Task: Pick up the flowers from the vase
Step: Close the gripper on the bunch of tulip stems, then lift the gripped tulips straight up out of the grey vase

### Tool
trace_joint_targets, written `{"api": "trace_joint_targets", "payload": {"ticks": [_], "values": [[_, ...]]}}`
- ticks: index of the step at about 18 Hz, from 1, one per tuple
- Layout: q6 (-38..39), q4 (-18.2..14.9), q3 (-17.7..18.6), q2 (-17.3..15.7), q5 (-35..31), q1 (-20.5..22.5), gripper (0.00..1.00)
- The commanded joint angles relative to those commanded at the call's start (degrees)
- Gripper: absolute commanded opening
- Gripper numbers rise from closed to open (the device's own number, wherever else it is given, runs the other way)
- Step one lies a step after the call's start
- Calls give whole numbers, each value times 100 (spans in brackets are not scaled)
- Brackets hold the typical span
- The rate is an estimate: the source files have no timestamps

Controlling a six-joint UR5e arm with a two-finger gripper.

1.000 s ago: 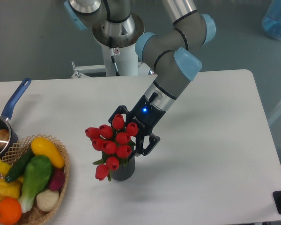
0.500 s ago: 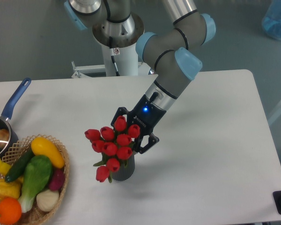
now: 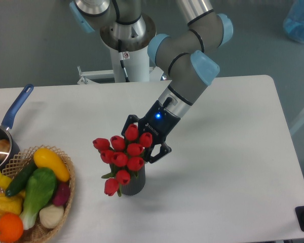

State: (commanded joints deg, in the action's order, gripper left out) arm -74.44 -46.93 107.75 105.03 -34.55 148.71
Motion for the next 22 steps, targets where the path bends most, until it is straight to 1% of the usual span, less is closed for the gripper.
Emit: {"api": "trace_joint_targets", "payload": {"ticks": [3,5,6,8,11,20,22], "values": [[-18,0,18,0,237,62,59],[-18,0,36,0,247,62,58],[-18,0,44,0,247,70,56],[-18,0,36,0,256,70,45],[-18,0,36,0,256,62,36],[-18,9,18,-9,264,88,36],[-9,0,9,-70,343,140,36]]}}
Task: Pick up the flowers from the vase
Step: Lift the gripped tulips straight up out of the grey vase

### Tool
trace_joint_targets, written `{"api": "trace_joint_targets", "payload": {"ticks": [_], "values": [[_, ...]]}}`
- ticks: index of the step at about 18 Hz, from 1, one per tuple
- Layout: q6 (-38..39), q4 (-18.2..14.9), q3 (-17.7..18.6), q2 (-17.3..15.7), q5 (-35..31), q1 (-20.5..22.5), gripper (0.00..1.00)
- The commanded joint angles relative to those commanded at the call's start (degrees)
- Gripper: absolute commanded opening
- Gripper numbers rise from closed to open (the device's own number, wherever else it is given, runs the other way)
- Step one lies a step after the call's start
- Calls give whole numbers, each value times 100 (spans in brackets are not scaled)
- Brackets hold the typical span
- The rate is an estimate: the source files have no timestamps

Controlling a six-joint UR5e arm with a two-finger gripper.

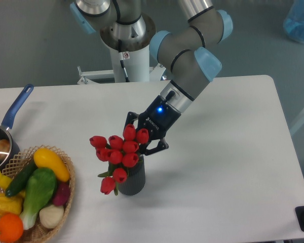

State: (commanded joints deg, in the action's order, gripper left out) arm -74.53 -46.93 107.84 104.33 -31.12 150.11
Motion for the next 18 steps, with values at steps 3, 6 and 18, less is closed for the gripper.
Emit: {"api": "trace_joint_targets", "payload": {"ticks": [3,6,18], "values": [[18,0,9,-18,97,18,35],[35,0,0,-53,132,35,34],[438,0,-149,-343,624,123,34]]}}
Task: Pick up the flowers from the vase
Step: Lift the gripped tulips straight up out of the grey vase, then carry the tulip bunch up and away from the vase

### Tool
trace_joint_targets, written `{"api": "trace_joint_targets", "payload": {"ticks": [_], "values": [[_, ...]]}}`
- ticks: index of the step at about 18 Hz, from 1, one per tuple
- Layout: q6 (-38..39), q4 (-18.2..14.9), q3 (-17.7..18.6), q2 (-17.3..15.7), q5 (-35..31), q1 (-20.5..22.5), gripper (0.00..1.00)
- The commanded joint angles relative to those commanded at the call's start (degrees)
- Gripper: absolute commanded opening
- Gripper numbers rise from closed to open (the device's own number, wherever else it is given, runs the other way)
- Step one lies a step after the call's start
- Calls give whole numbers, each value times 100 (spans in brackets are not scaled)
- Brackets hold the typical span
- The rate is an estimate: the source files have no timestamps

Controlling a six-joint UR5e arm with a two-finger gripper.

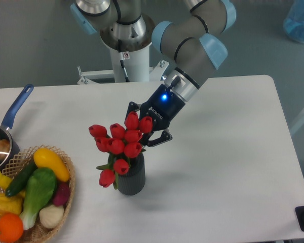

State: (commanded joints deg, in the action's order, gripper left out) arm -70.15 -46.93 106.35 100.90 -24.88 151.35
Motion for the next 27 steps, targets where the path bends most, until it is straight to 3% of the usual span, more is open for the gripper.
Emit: {"api": "trace_joint_targets", "payload": {"ticks": [20,24,27], "values": [[1222,9,-624,-545,229,272,34],[1512,0,-712,-729,791,588,34],[1741,0,-730,-888,818,659,34]]}}
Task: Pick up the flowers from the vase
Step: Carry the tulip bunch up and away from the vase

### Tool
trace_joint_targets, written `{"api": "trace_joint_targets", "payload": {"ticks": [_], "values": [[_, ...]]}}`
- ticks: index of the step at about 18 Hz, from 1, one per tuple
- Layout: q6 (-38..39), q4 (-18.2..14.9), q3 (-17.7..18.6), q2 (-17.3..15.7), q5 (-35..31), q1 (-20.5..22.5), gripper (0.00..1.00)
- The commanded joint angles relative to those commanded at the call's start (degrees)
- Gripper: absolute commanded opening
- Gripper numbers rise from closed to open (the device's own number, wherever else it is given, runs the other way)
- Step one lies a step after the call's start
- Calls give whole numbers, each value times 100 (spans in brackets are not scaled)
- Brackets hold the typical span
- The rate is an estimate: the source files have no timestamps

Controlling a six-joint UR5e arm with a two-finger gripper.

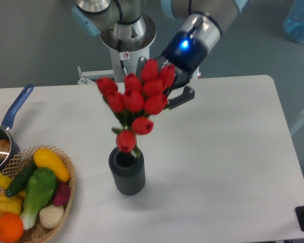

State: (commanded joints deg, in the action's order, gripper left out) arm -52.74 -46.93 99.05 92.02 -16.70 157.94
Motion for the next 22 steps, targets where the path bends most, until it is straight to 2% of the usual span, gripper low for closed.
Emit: {"api": "trace_joint_targets", "payload": {"ticks": [4,8,12,16,22], "values": [[54,-9,0,-44,18,175,34],[36,-9,0,44,18,737,34],[-200,9,-26,307,123,1133,34],[-456,26,-97,536,97,1353,34],[-570,18,-97,615,-140,1459,34]]}}
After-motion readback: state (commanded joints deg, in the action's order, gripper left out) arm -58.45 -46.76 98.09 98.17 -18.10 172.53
